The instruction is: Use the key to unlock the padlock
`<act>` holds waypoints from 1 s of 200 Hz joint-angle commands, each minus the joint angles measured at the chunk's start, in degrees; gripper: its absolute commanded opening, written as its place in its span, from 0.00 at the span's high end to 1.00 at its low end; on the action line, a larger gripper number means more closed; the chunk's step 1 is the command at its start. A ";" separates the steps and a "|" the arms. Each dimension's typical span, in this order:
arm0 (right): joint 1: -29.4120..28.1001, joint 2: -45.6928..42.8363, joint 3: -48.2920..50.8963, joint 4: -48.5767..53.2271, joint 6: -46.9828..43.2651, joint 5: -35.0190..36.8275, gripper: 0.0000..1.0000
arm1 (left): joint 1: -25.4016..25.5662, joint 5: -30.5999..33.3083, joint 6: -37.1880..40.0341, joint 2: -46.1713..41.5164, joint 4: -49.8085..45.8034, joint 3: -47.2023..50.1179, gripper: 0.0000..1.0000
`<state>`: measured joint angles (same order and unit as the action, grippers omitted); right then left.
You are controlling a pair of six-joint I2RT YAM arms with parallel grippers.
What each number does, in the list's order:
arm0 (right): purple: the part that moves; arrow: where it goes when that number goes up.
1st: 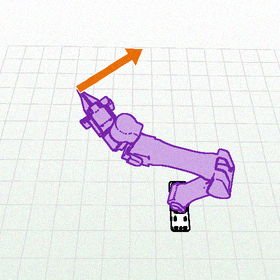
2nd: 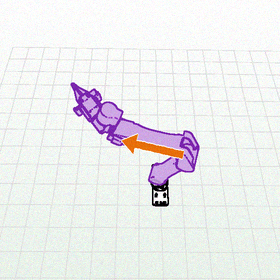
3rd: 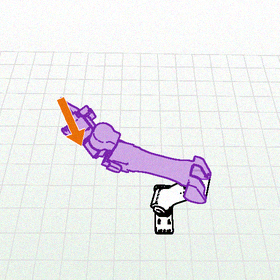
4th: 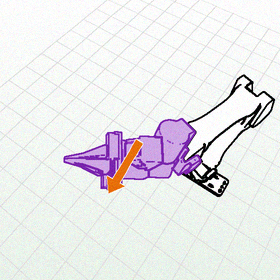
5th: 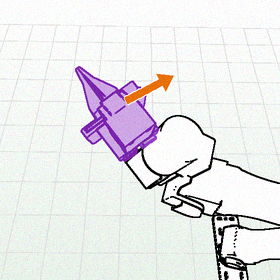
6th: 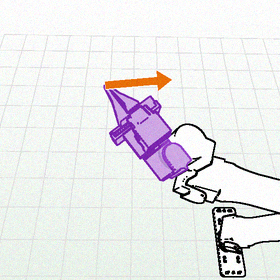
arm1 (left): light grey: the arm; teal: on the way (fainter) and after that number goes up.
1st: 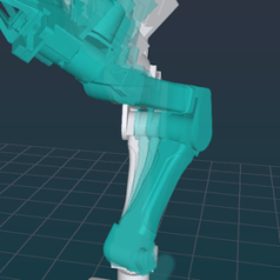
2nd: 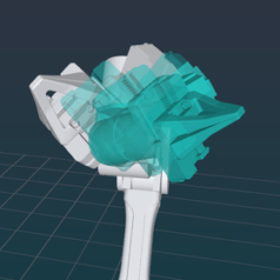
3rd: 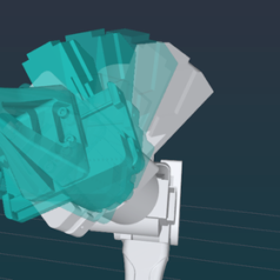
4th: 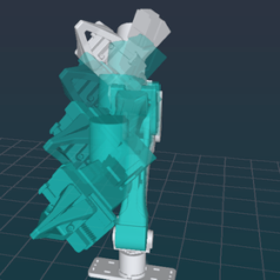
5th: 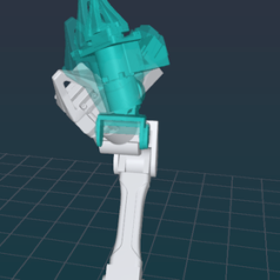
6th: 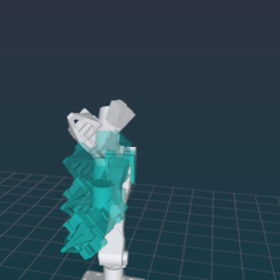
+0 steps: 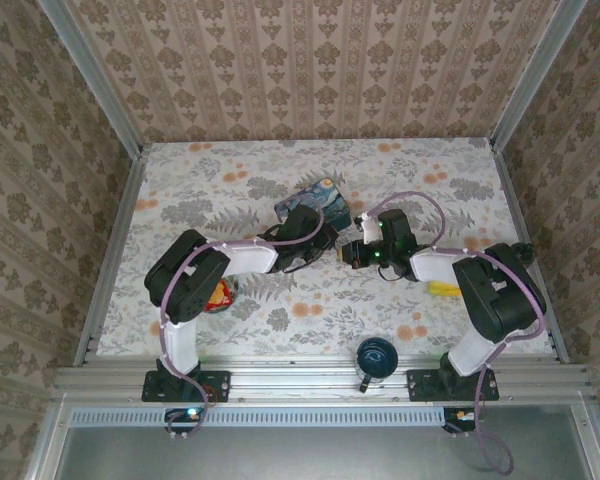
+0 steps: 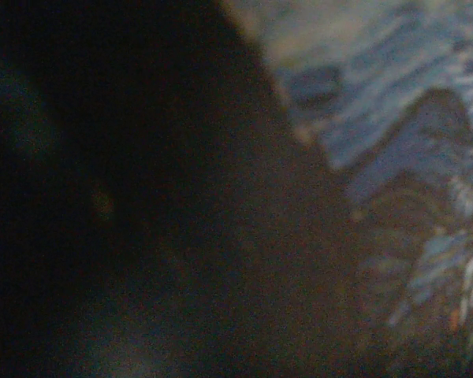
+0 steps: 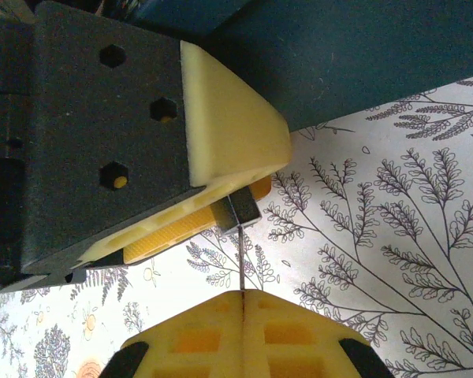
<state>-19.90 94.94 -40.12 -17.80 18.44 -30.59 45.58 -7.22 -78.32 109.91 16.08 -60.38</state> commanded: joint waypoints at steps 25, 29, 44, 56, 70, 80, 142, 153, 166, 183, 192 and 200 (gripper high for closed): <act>1.15 1.65 -3.36 0.80 -2.08 -2.32 1.00 | 0.37 -9.73 -2.86 0.66 -5.22 1.05 0.97; 1.24 1.66 -3.51 1.07 -2.16 -2.49 1.00 | 0.38 -9.82 -2.84 0.66 -5.26 1.05 0.97; 1.62 1.74 -4.20 2.26 -2.39 -2.72 1.00 | 0.33 -10.08 -2.76 0.57 -5.67 1.05 0.97; 1.75 1.66 -4.65 3.48 -2.76 -2.36 1.00 | 0.26 -10.26 -2.76 0.48 -5.93 1.05 0.97; 1.83 1.66 -4.97 4.61 -3.08 -1.03 1.00 | 0.29 -10.44 -2.57 0.35 -6.14 0.92 0.97; 1.77 1.48 -4.89 4.86 -3.07 -0.32 1.00 | 0.32 -10.53 -2.60 0.26 -6.41 0.79 0.97; 1.40 1.39 -4.18 2.80 -1.47 -1.10 1.00 | 0.29 -11.98 -4.42 0.20 -6.42 0.16 0.97; 1.01 1.19 -3.80 2.07 -1.60 -0.81 1.00 | 0.30 -12.36 -4.87 0.30 -6.41 -0.02 0.97; 0.67 0.76 -3.10 1.10 -1.81 0.06 1.00 | 0.25 -12.89 -5.63 0.47 -6.36 -0.15 0.97; 0.47 0.12 -2.68 0.51 -2.43 0.48 1.00 | 0.27 -13.51 -6.10 0.48 -6.44 -0.29 0.97; 0.48 -0.18 -2.68 0.82 -3.12 0.61 1.00 | 0.27 -13.74 -6.14 0.40 -6.81 -0.43 0.97; 0.40 -0.40 -2.68 1.12 -3.93 1.10 1.00 | 0.17 -13.99 -6.13 0.31 -7.30 -0.51 0.97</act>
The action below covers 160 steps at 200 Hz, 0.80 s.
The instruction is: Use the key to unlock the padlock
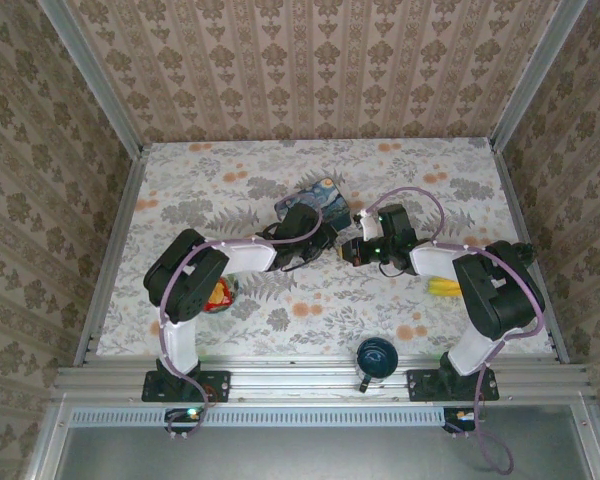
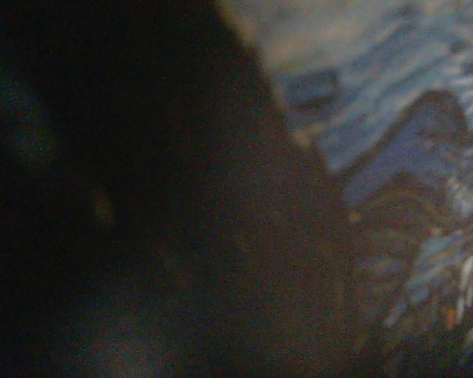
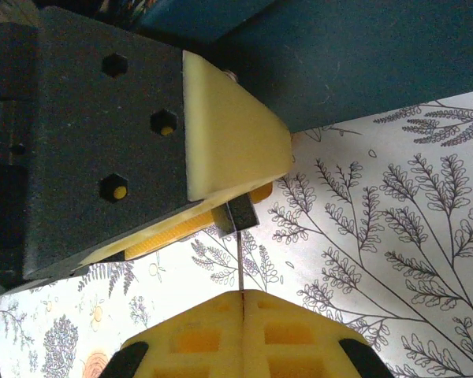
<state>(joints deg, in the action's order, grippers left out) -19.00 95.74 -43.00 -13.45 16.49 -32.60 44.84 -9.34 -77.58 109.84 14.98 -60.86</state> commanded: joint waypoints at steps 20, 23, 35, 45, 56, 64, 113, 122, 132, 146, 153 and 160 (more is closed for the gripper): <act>-0.51 -1.74 -0.13 -1.89 -3.52 5.00 1.00 | 0.86 -12.49 -6.69 0.04 -7.21 -0.20 0.97; -0.51 -1.74 -0.15 -1.92 -3.71 5.22 1.00 | 0.85 -12.56 -6.66 0.02 -7.36 -0.29 0.97; -0.51 -1.87 -0.15 -1.95 -4.38 6.13 1.00 | 0.70 -13.02 -6.69 -0.07 -7.83 -0.38 0.97; -0.51 -1.88 -0.15 -2.16 -4.77 6.69 1.00 | 0.69 -13.56 -6.89 -0.07 -7.95 -0.39 0.97; -0.51 -1.79 -0.39 -2.36 -4.99 7.23 1.00 | 0.64 -14.05 -7.00 -0.07 -8.38 -0.44 0.97; -0.51 -1.66 -0.63 -2.52 -5.02 7.29 1.00 | 0.54 -14.24 -6.86 -0.20 -9.08 -0.56 0.97; -0.82 -1.39 -0.77 -5.87 -1.05 3.68 1.00 | 0.41 -15.09 -6.92 -0.33 -12.30 -1.17 0.97; -0.95 -1.76 -0.68 -5.95 -0.32 3.72 1.00 | 0.42 -15.24 -7.03 -0.25 -12.58 -1.31 0.97; -1.03 -2.19 -0.68 -5.55 0.43 3.70 1.00 | 0.34 -15.62 -7.22 -0.11 -12.60 -1.53 0.97; -1.17 -2.90 -0.98 -4.37 1.22 3.83 1.00 | 0.20 -16.33 -7.57 0.10 -12.77 -1.75 0.97; -1.12 -3.25 -1.24 -3.39 1.50 4.04 1.00 | 0.20 -16.64 -7.75 0.17 -12.86 -1.89 0.97; -1.21 -3.58 -1.65 -2.11 1.75 4.50 1.00 | 0.25 -16.89 -7.87 0.20 -13.07 -2.04 0.97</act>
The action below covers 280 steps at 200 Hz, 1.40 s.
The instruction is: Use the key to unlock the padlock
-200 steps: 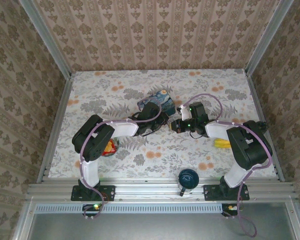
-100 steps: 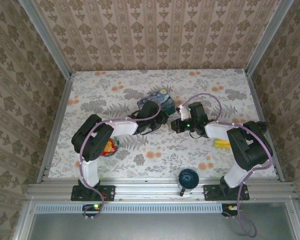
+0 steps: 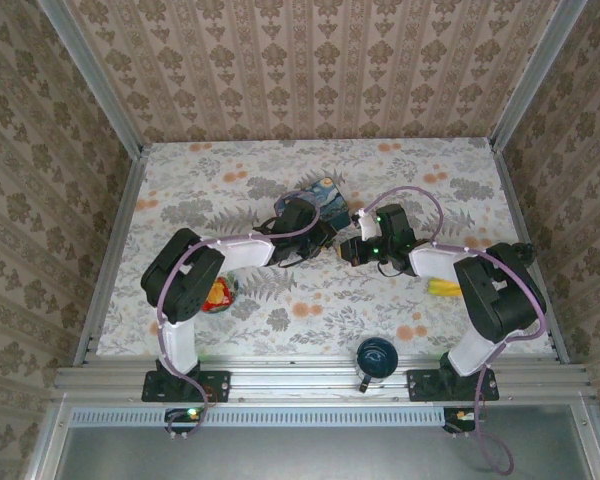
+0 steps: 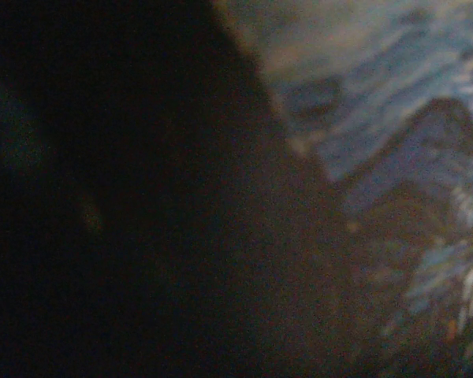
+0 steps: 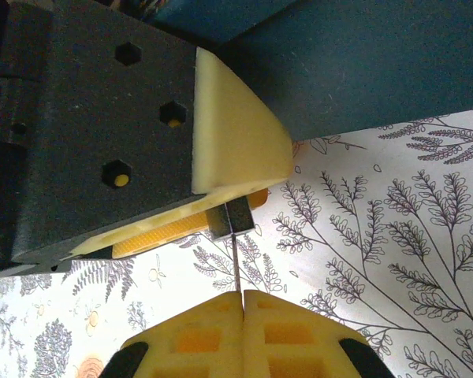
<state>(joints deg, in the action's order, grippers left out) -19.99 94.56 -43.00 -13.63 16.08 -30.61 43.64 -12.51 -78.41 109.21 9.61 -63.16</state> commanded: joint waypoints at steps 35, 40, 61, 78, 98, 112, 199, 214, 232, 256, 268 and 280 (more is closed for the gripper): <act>-0.58 -3.59 -3.57 4.22 3.75 6.14 1.00 | 1.45 -14.97 -7.89 1.17 -8.41 -0.42 0.97; -0.58 -3.66 -3.66 4.54 3.97 6.38 1.00 | 1.38 -15.08 -8.05 1.18 -8.44 -0.48 0.97; -0.83 -3.95 -3.58 4.77 3.93 7.59 1.00 | 1.45 -15.66 -8.57 1.27 -8.73 -0.82 0.97; -0.90 -3.87 -3.75 4.94 3.63 8.58 1.00 | 1.40 -16.02 -8.95 1.36 -8.99 -0.92 0.98; -1.09 -3.86 -4.17 5.17 2.98 9.45 1.00 | 1.49 -16.34 -9.31 1.45 -9.28 -0.99 0.98; -1.28 -3.95 -4.52 5.28 2.36 10.02 1.00 | 1.54 -16.32 -9.47 1.53 -9.60 -1.04 0.98; -4.12 -5.68 -3.87 3.80 0.66 17.40 1.00 | 1.54 -16.49 -9.83 2.35 -11.44 -2.70 0.98; -4.09 -5.99 -3.58 3.18 1.44 17.51 1.00 | 1.56 -16.44 -9.79 2.32 -11.69 -2.76 0.98; -3.88 -6.23 -4.05 3.64 2.35 17.46 1.00 | 1.61 -16.53 -9.66 2.07 -12.14 -2.61 0.98; -3.49 -6.55 -5.34 5.78 3.41 16.99 1.00 | 1.47 -16.78 -9.20 1.88 -13.55 -2.39 0.98; -3.23 -6.43 -6.39 7.54 3.91 16.57 1.00 | 1.23 -16.93 -8.62 1.80 -14.86 -2.62 0.98; -3.08 -6.01 -7.72 9.67 4.14 15.73 1.00 | 1.09 -16.77 -7.90 1.71 -16.26 -3.13 0.98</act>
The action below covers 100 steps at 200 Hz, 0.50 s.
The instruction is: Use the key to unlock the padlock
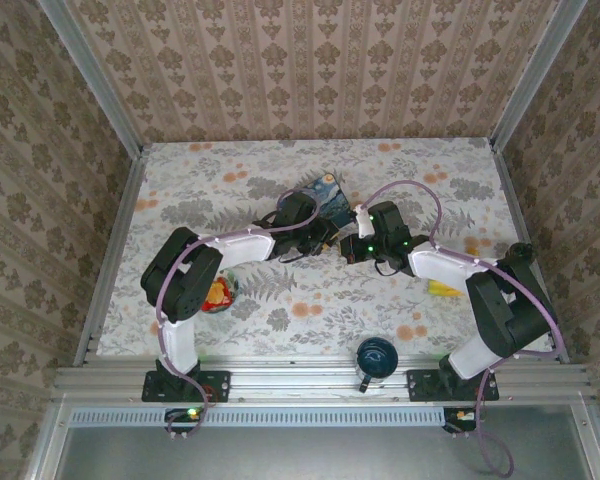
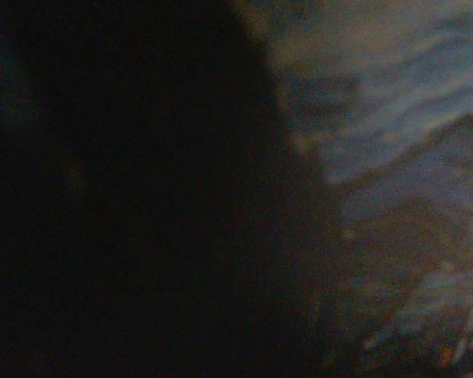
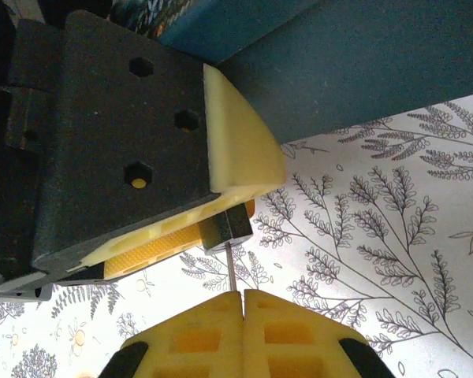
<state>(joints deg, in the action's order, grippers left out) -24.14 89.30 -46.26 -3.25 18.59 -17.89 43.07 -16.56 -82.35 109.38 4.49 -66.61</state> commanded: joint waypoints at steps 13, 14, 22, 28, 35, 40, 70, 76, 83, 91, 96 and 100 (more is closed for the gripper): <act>1.06 -0.20 -5.51 1.02 1.93 2.19 1.00 | 1.57 -12.59 -3.16 1.45 -12.47 -0.46 0.98; 1.04 -0.10 -5.60 1.08 2.00 2.08 1.00 | 1.58 -12.56 -3.08 1.45 -12.57 -0.50 0.98; 1.09 0.12 -6.09 1.94 2.20 1.84 1.00 | 1.45 -12.49 -2.62 1.45 -13.28 -0.99 0.98; 1.14 0.25 -6.44 2.46 2.32 1.74 1.00 | 1.39 -12.44 -2.39 1.37 -13.76 -1.29 0.98; 1.13 0.31 -6.64 2.87 2.51 1.78 1.00 | 1.40 -12.36 -2.12 1.36 -14.19 -1.56 0.98; 1.20 0.28 -6.73 2.90 2.63 1.87 1.00 | 1.39 -12.33 -1.88 1.36 -14.48 -1.88 0.98; 1.30 1.00 -6.69 2.71 3.14 1.08 1.00 | 1.30 -12.35 -2.30 1.53 -13.75 -2.30 0.98; 1.24 1.13 -6.60 2.29 3.31 0.71 1.00 | 1.23 -12.20 -2.54 1.53 -13.48 -2.26 0.98; 1.29 1.31 -6.16 1.87 3.70 0.26 1.00 | 1.25 -11.88 -2.83 1.45 -13.16 -2.25 0.98; 1.29 1.32 -5.51 1.06 4.13 -0.08 1.00 | 1.23 -11.61 -3.37 1.45 -12.50 -2.05 0.98; 1.27 1.19 -5.02 0.55 4.40 -0.15 1.00 | 1.22 -11.48 -3.82 1.36 -11.92 -1.98 0.98; 1.29 1.09 -4.59 0.17 4.70 -0.15 1.00 | 1.23 -11.36 -4.13 1.36 -11.50 -1.91 0.98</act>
<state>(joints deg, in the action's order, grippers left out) -23.42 89.47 -50.48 2.28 21.26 -18.70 42.70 -18.02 -81.41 109.38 -1.39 -69.14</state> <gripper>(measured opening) 0.063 0.311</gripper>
